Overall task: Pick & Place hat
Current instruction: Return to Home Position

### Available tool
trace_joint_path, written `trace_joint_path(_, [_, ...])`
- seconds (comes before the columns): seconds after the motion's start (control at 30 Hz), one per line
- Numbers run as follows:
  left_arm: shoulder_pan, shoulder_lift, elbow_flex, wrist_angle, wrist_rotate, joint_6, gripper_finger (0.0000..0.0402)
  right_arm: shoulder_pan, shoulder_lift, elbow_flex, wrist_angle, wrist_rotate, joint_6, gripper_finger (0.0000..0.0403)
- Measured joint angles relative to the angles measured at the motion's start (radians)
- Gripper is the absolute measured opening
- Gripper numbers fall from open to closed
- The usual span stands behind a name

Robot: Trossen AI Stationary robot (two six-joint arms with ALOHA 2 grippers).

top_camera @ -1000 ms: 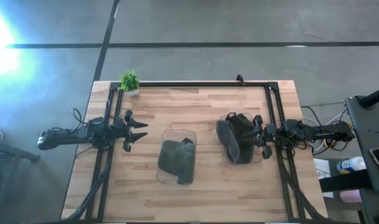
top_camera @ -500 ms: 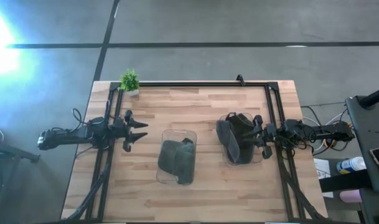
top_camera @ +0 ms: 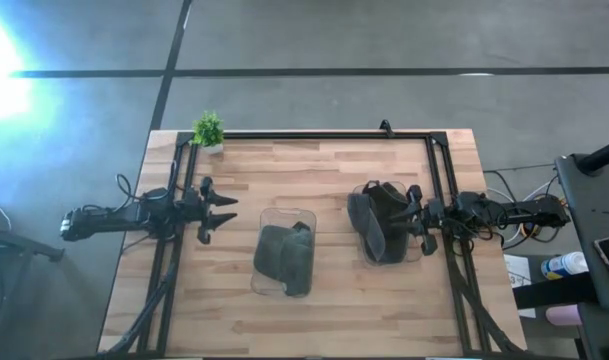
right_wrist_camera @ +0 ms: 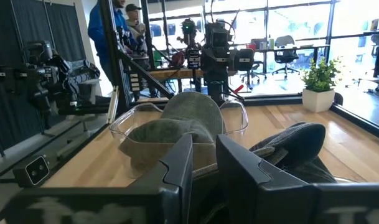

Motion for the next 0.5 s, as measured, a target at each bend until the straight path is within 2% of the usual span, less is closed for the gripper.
trace_joint_path(0.5, [0.000,0.000,0.000,0.000,0.000,0.000,0.0181,0.000,0.000,0.000,0.000,0.000,0.000,0.0084])
